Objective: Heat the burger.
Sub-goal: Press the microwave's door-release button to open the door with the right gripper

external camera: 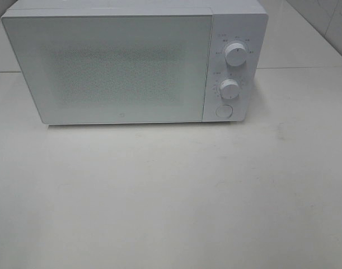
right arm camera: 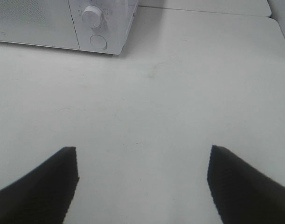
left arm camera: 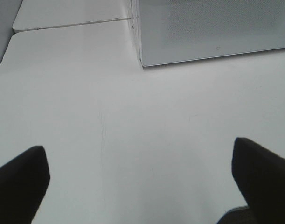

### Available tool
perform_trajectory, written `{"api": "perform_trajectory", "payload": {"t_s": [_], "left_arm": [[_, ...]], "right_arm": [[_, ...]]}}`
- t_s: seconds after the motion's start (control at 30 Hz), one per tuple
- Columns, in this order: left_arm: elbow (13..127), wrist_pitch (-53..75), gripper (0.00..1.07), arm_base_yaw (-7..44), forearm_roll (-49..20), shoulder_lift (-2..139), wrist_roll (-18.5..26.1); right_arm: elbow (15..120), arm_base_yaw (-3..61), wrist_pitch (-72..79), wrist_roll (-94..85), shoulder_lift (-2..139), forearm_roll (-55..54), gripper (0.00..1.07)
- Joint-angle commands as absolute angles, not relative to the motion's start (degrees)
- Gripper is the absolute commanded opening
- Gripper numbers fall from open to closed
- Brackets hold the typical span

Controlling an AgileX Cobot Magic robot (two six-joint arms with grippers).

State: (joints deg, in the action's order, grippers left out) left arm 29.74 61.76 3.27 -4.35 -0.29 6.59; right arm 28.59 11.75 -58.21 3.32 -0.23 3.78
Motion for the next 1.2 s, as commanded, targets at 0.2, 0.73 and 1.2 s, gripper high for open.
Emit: {"api": "perform_trajectory", "payload": {"t_s": [0.2, 0.73, 1.2], "left_arm": [[29.6, 61.3, 1.00, 3.2, -4.9, -1.2, 6.3], [29.6, 61.3, 1.00, 3.2, -4.9, -1.2, 6.3], [29.6, 61.3, 1.00, 3.2, -4.9, -1.2, 6.3]], "right_arm": [[28.4, 11.3, -57.1, 4.1, -1.9, 3.9, 0.76], [30.3, 11.3, -54.7, 5.2, 2.9, 3.7, 0.76], [28.5, 11.4, -35.6, 5.1, 19.9, 3.6, 0.76]]}}
